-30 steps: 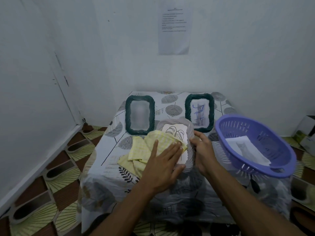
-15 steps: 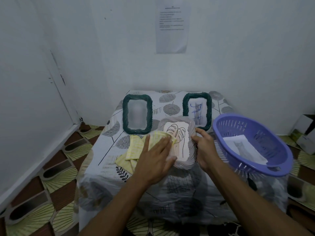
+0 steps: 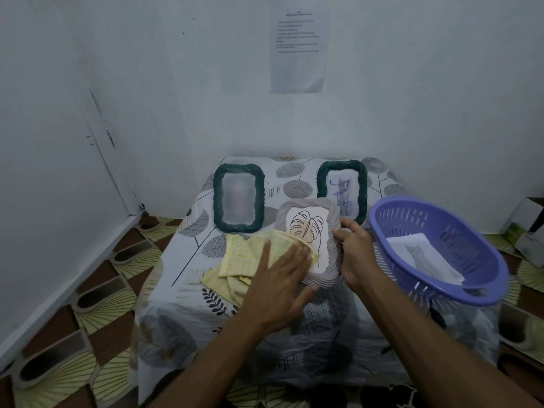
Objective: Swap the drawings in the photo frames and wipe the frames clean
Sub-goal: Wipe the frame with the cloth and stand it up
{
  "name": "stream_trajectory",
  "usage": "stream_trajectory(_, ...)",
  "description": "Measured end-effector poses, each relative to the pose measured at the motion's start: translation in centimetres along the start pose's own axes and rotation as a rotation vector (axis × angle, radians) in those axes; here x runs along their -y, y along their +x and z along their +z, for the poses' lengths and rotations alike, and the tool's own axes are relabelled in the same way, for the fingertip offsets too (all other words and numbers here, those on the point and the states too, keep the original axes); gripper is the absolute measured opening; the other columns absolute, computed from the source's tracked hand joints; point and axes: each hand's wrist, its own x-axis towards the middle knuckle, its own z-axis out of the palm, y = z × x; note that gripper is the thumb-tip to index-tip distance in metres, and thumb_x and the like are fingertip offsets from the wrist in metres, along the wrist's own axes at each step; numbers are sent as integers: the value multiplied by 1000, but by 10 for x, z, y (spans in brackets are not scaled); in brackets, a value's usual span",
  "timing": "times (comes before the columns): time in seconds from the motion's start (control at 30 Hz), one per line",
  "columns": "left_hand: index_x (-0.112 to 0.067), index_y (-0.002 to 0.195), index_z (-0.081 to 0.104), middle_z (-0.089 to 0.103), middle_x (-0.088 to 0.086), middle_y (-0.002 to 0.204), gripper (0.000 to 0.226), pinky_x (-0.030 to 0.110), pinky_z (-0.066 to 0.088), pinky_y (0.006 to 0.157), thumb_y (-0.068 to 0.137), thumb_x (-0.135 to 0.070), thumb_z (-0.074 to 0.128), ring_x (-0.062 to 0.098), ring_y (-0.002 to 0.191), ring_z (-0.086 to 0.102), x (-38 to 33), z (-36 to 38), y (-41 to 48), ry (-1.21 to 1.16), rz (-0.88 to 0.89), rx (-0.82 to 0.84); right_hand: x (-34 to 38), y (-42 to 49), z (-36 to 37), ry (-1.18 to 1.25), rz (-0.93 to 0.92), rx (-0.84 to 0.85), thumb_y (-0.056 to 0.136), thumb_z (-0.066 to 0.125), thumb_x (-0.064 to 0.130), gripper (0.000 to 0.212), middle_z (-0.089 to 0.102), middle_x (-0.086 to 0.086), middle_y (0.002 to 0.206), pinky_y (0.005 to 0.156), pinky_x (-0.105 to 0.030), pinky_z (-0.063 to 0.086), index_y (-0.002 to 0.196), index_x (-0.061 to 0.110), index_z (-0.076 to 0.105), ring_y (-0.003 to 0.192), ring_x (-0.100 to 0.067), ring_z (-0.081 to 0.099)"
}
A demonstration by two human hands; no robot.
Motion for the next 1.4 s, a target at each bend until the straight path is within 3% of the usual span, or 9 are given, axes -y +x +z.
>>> stream_trajectory(0.07,-20,145,39,34,-4,153,67,56,-5,117,98,-58,10,9,144,22,-1,1,-1,0,19,-11,1,0,0,1,-3,13,93,41,-5,28,68,-24,104,86,-54,52,101,11,62,89,-36,65)
stream_trajectory(0.17,-20,144,41,36,-4,152,68,54,-8,117,98,-57,7,10,144,25,15,1,1,45,-149,-55,0,-1,-1,-13,-4,11,93,41,-4,28,68,-23,106,84,-52,54,107,9,61,93,-38,65)
stream_trajectory(0.37,-19,147,34,26,-5,157,65,53,-8,117,99,-57,13,10,147,13,6,2,1,14,-28,-24,-3,-3,-1,-15,13,32,95,40,-4,29,68,-23,104,84,-53,54,116,3,58,92,-38,66)
stream_trajectory(0.53,-22,150,29,20,-9,158,70,54,-11,116,96,-60,3,16,149,-2,20,-7,23,83,-112,-37,-4,-9,-2,-26,31,85,95,41,-3,27,69,-21,100,77,-47,57,112,7,59,86,-34,66)
stream_trajectory(0.67,-23,144,42,34,-10,153,58,58,-2,116,100,-54,19,14,149,3,21,-6,5,39,69,-28,3,-1,-10,-8,14,31,94,41,-5,26,67,-23,104,83,-52,54,103,10,60,90,-37,65)
stream_trajectory(0.87,-21,135,53,45,-8,147,59,58,4,117,99,-56,22,16,148,10,22,-3,-17,115,12,-49,4,5,-12,-37,-9,15,93,42,-4,27,67,-22,110,89,-53,53,109,8,61,99,-39,64)
stream_trajectory(1.07,-20,148,34,23,-8,158,69,53,1,118,97,-61,10,17,149,-1,32,-8,2,115,-129,10,-1,-5,-5,-32,12,71,94,40,-4,28,69,-21,102,85,-53,55,97,14,62,93,-38,65)
stream_trajectory(1.23,-20,150,28,15,-9,159,70,44,8,120,97,-60,5,14,148,-2,38,0,-4,-34,-106,4,-2,-6,-3,-42,3,67,94,41,-3,28,69,-19,101,84,-51,55,95,16,61,91,-36,65)
stream_trajectory(1.4,-18,153,15,5,-6,160,84,31,5,121,89,-69,-4,12,148,-3,49,26,-27,-254,-226,81,-5,2,-14,-66,1,-27,95,45,0,25,68,-18,104,79,-50,55,112,13,58,86,-33,65)
